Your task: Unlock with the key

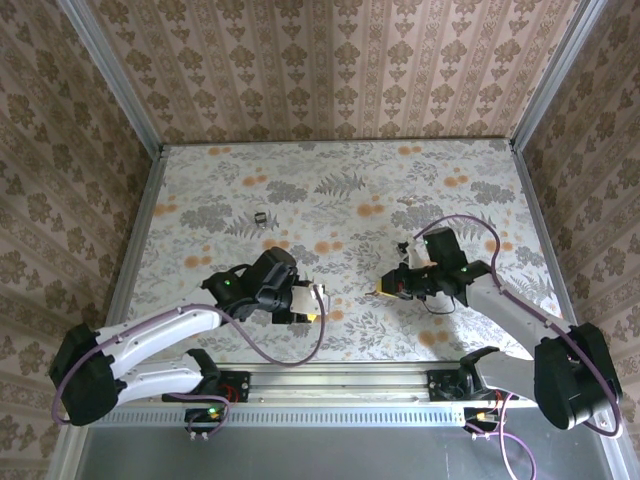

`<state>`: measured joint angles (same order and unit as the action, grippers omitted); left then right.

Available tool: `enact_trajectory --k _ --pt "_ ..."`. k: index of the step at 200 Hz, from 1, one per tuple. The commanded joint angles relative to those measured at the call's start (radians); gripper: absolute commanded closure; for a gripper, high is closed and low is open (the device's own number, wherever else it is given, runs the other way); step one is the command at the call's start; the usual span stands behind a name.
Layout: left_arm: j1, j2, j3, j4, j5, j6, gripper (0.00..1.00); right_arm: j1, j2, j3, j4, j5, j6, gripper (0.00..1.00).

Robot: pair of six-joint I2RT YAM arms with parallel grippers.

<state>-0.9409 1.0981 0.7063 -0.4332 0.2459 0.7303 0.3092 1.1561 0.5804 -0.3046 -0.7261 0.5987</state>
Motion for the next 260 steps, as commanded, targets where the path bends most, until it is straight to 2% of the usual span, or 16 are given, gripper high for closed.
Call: enact_trajectory --k 1,86,174,190,207,229,260 --pt "-0.001 0.024 0.002 0.039 0.004 0.012 1.00 -0.040 -0.005 -0.026 -0.060 0.043 -0.003 1.00" --pt "-0.005 0.065 0.000 0.052 0.008 0.012 1.00 -0.180 0.034 -0.093 -0.098 0.082 -0.016 1.00" --pt "-0.011 0.104 -0.008 0.079 -0.001 0.012 1.00 -0.230 0.209 -0.090 0.011 0.075 -0.009 0.99" --pt "-0.012 0.129 -0.006 0.079 0.007 0.017 1.00 -0.234 0.229 -0.083 0.012 0.079 -0.027 0.94" --pt "-0.010 0.158 0.005 0.076 0.019 0.020 1.00 -0.239 0.275 -0.079 0.009 0.097 -0.044 0.80" --pt "-0.007 0.191 0.016 0.070 0.029 0.018 1.00 -0.245 0.272 -0.075 0.006 0.103 -0.051 0.67" --pt "-0.001 0.224 0.022 0.075 0.036 0.018 1.00 -0.246 0.173 -0.039 -0.058 0.151 -0.061 0.58"
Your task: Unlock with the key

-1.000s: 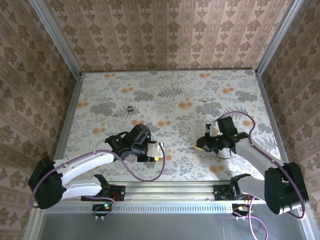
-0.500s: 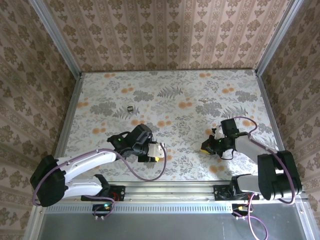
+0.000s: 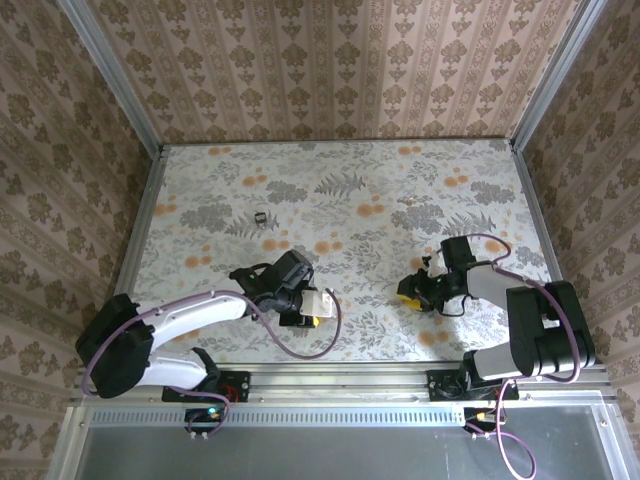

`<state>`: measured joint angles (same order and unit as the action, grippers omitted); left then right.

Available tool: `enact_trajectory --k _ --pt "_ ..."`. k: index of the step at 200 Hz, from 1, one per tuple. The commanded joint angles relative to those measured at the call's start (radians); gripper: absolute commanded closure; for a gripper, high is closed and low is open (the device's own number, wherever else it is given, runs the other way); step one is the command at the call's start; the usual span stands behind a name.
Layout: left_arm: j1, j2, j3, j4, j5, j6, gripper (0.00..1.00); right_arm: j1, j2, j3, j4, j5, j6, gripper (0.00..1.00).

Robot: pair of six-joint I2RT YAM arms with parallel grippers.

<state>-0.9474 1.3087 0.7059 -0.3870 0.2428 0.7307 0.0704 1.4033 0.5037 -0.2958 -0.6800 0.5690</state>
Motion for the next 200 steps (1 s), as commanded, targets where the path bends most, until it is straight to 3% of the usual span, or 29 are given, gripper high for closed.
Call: enact_trajectory --k 1,16,35,82,146,193,200 --pt "0.006 0.014 0.023 0.029 0.039 0.018 1.00 -0.007 -0.078 0.039 -0.070 0.107 -0.032 0.58" --pt "0.013 0.031 0.023 0.034 0.045 0.018 1.00 -0.007 -0.138 0.070 -0.130 0.150 -0.050 0.54" --pt "0.020 0.055 0.024 0.045 0.049 0.018 1.00 -0.007 -0.226 0.105 -0.209 0.238 -0.073 0.39" --pt "0.030 0.151 0.082 -0.009 0.052 0.028 1.00 -0.015 -0.373 0.177 -0.308 0.506 -0.098 0.22" --pt "0.042 0.332 0.221 -0.146 0.034 0.035 1.00 -0.072 -0.109 0.358 -0.197 0.540 -0.074 0.23" --pt "0.050 0.316 0.213 -0.134 0.039 0.028 1.00 -0.086 0.075 0.471 -0.172 0.531 -0.092 0.25" --pt "0.055 0.304 0.209 -0.125 0.042 0.021 0.95 -0.087 0.103 0.489 -0.168 0.525 -0.093 0.26"
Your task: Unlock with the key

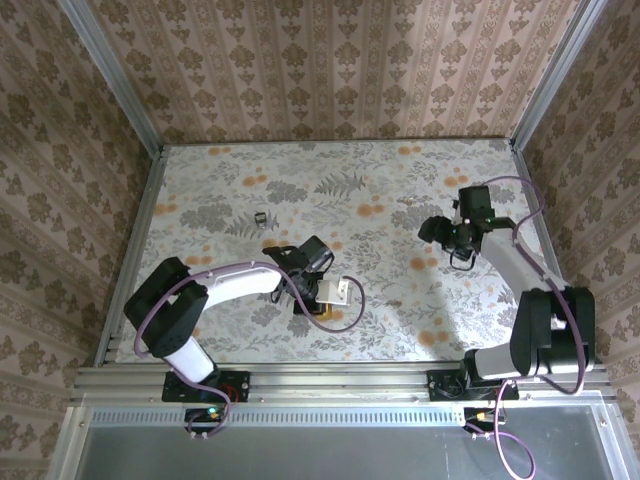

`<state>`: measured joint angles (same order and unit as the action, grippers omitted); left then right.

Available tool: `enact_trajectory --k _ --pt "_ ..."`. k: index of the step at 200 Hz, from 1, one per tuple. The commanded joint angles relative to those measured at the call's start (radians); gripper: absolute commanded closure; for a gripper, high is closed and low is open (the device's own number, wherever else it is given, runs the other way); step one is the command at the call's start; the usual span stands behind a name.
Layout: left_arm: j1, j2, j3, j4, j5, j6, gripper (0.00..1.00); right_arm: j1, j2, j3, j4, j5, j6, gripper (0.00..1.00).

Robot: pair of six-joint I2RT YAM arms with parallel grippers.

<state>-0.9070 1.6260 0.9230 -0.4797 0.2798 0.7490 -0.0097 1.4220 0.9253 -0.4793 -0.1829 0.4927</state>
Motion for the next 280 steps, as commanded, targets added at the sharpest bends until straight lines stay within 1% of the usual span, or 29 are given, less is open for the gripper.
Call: enact_trajectory --k 1,5,13,19,28,38,42,48,58,74,91,110,121,147,164,179,198,223,245,280 --pt "0.016 -0.016 -0.009 -0.031 0.006 0.001 0.94 -0.006 0.086 0.069 0.016 0.026 -0.016 0.26" --pt "0.019 -0.025 -0.014 -0.024 0.009 -0.004 0.88 -0.007 0.098 0.077 0.021 0.021 -0.016 0.26" --pt "0.024 -0.050 -0.027 -0.003 0.014 -0.016 0.72 -0.006 0.123 0.092 0.032 0.000 -0.016 0.26" --pt "0.026 -0.071 -0.038 0.014 0.015 -0.023 0.64 -0.007 0.143 0.105 0.040 -0.015 -0.020 0.27" --pt "0.032 -0.104 -0.051 0.029 0.012 -0.031 0.56 -0.006 0.174 0.127 0.041 -0.032 -0.032 0.28" --pt "0.033 -0.142 -0.058 0.035 0.013 -0.036 0.49 -0.006 0.209 0.156 0.034 -0.032 -0.048 0.29" --pt "0.035 -0.158 -0.058 0.033 0.013 -0.040 0.40 -0.006 0.221 0.167 0.034 -0.032 -0.057 0.29" --pt "0.038 -0.183 -0.058 0.033 0.016 -0.048 0.34 -0.006 0.238 0.179 0.036 -0.033 -0.067 0.30" --pt "0.039 -0.230 -0.055 0.031 0.021 -0.061 0.28 -0.006 0.266 0.204 0.038 -0.033 -0.079 0.30" --pt "0.039 -0.316 -0.050 0.035 0.031 -0.090 0.23 -0.006 0.315 0.247 0.036 -0.020 -0.074 0.30" --pt "0.039 -0.417 -0.049 0.067 0.036 -0.143 0.19 -0.003 0.382 0.314 0.037 -0.033 -0.069 0.31" --pt "0.040 -0.542 -0.077 0.153 0.039 -0.248 0.14 0.008 0.468 0.412 0.014 -0.033 -0.086 0.33" --pt "0.038 -0.608 -0.089 0.179 0.060 -0.309 0.11 0.012 0.508 0.466 -0.003 -0.035 -0.101 0.34" --pt "0.033 -0.732 -0.112 0.196 0.057 -0.438 0.09 0.023 0.582 0.555 -0.040 -0.021 -0.117 0.35" --pt "0.023 -0.805 -0.145 0.188 0.051 -0.471 0.09 0.028 0.586 0.558 -0.041 -0.019 -0.110 0.35" --pt "0.013 -0.862 -0.176 0.167 0.026 -0.475 0.08 0.035 0.572 0.537 -0.038 -0.014 -0.105 0.35" --pt "0.011 -0.924 -0.213 0.129 0.003 -0.446 0.07 0.043 0.552 0.503 -0.041 0.004 -0.109 0.35" --pt "0.009 -0.986 -0.249 0.089 0.021 -0.391 0.06 0.051 0.524 0.447 -0.021 -0.002 -0.134 0.36" --pt "0.009 -0.991 -0.250 0.055 0.025 -0.373 0.06 0.068 0.475 0.385 -0.016 -0.039 -0.145 0.37" --pt "0.009 -0.976 -0.264 0.051 0.042 -0.350 0.06 0.119 0.338 0.245 -0.035 -0.044 -0.156 0.37"
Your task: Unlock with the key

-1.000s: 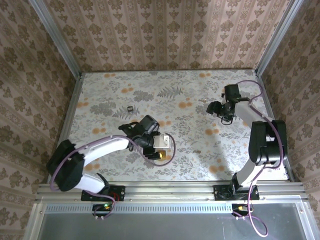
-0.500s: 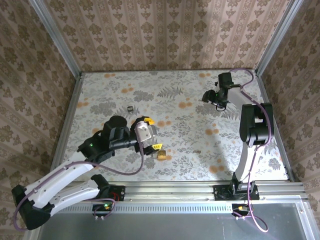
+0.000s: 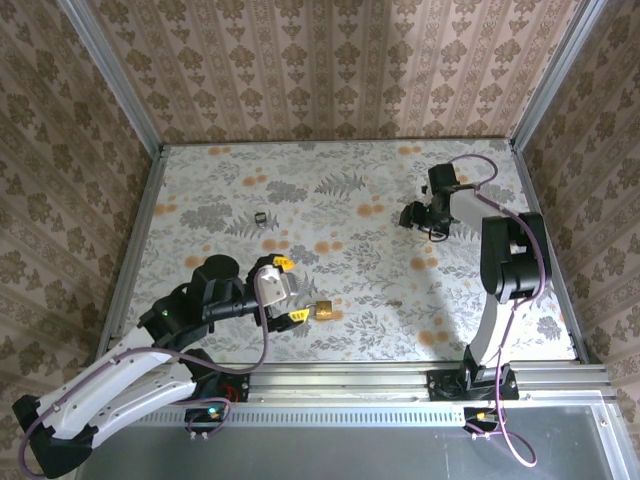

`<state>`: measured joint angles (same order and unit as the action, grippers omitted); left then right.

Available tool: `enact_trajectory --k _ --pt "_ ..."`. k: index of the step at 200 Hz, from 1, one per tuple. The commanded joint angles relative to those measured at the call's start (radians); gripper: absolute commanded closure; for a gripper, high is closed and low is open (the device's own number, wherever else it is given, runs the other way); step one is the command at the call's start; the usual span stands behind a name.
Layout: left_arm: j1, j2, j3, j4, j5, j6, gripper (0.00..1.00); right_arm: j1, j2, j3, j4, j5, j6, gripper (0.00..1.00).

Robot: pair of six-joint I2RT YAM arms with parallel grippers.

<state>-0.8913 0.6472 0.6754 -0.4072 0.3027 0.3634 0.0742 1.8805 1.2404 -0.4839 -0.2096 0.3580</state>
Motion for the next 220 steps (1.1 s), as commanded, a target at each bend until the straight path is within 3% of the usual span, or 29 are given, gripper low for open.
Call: enact_trajectory --k 1,37,90,141,220 --pt "-0.006 0.003 -0.018 -0.021 0.019 0.037 0.06 0.036 -0.126 -0.075 -0.030 -0.020 -0.022 0.37" --pt "-0.009 0.031 -0.025 -0.006 0.033 0.062 0.05 0.124 -0.291 -0.212 -0.097 -0.008 0.010 0.36" --pt "-0.008 0.048 -0.050 0.023 0.047 0.066 0.05 0.282 -0.417 -0.324 -0.160 0.113 0.106 0.35" --pt "-0.012 0.028 -0.065 0.019 0.023 0.062 0.05 0.392 -0.418 -0.427 -0.145 0.170 0.214 0.41" --pt "-0.018 0.026 -0.073 0.029 0.018 0.055 0.05 0.453 -0.430 -0.478 -0.147 0.200 0.282 0.51"
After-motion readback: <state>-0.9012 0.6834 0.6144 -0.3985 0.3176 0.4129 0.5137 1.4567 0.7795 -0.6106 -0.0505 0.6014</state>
